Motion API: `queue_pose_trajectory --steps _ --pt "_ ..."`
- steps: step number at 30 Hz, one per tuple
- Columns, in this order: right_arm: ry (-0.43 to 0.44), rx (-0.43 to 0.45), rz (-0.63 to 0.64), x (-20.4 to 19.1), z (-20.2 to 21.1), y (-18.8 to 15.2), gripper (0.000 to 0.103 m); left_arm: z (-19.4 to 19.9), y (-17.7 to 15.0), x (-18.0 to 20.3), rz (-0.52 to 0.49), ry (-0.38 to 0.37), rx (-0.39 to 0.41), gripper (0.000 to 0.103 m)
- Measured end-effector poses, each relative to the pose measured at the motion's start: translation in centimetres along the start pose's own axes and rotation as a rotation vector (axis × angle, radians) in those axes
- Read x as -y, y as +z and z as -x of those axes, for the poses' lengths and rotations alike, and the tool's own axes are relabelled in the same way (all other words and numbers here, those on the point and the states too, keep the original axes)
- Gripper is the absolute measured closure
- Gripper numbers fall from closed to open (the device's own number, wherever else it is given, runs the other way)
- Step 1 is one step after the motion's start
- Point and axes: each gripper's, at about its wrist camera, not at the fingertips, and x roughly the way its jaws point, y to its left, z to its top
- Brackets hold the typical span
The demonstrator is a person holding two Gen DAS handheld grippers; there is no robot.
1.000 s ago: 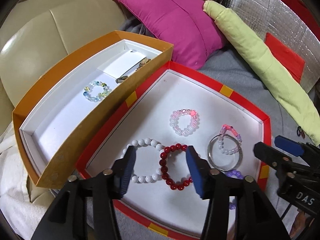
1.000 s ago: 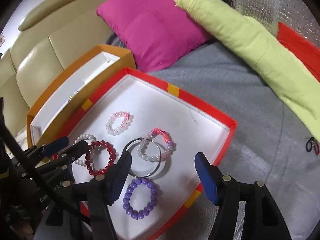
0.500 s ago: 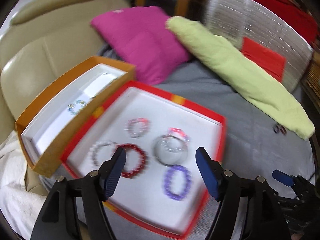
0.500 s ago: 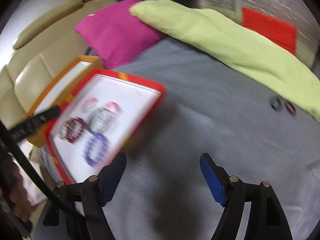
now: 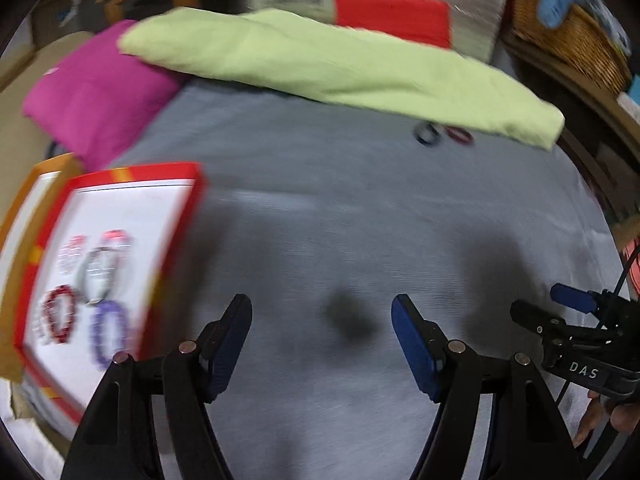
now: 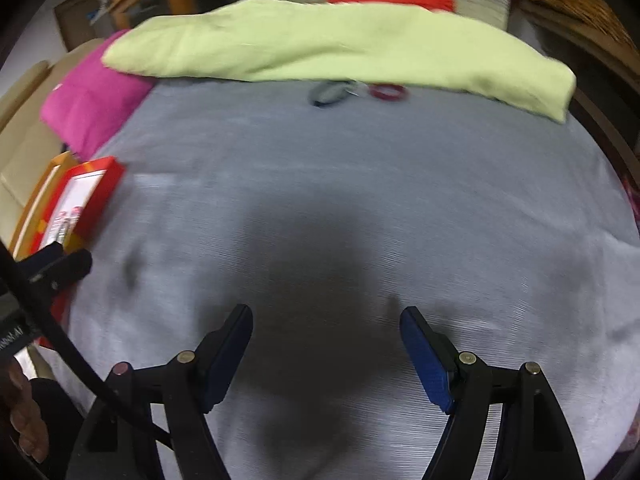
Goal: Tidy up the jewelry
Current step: 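Withdraw both tools from the tray back over the bed, then grasp the dark red band with the right tool while the left tool grasps the black clip ring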
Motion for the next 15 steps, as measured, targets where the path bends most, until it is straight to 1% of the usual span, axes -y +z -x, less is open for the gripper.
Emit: queue_pose_trajectory --steps 3,7,8,9,12,13,15 --pt "-0.026 -0.014 -0.033 2.9 -0.3 0.0 0.024 -2.6 0.7 2.6 -0.036 -0.013 -0.032 0.030" --pt "-0.060 -0.012 -0.052 5.3 -0.5 0.8 0.024 -5.4 0.9 4.1 -0.066 -0.016 -0.074 0.030" --pt "-0.069 -0.007 -0.056 5.6 -0.4 1.2 0.024 -5.7 0.7 4.2 -0.067 -0.011 -0.059 0.026" --pt "-0.076 -0.006 -0.059 5.9 -0.5 1.6 0.024 -5.6 0.4 4.0 -0.067 -0.005 -0.018 0.021" --pt "-0.110 -0.001 -0.090 7.2 -1.4 4.2 0.024 -5.5 -0.2 3.9 -0.079 0.001 0.020 0.021" --pt "-0.116 0.003 -0.102 7.5 -1.7 5.0 0.027 -5.5 -0.3 4.0 -0.082 0.006 0.023 0.020" --pt "-0.134 0.010 -0.149 8.6 -2.7 7.6 0.038 -5.4 -0.6 3.8 -0.079 0.007 0.033 0.020"
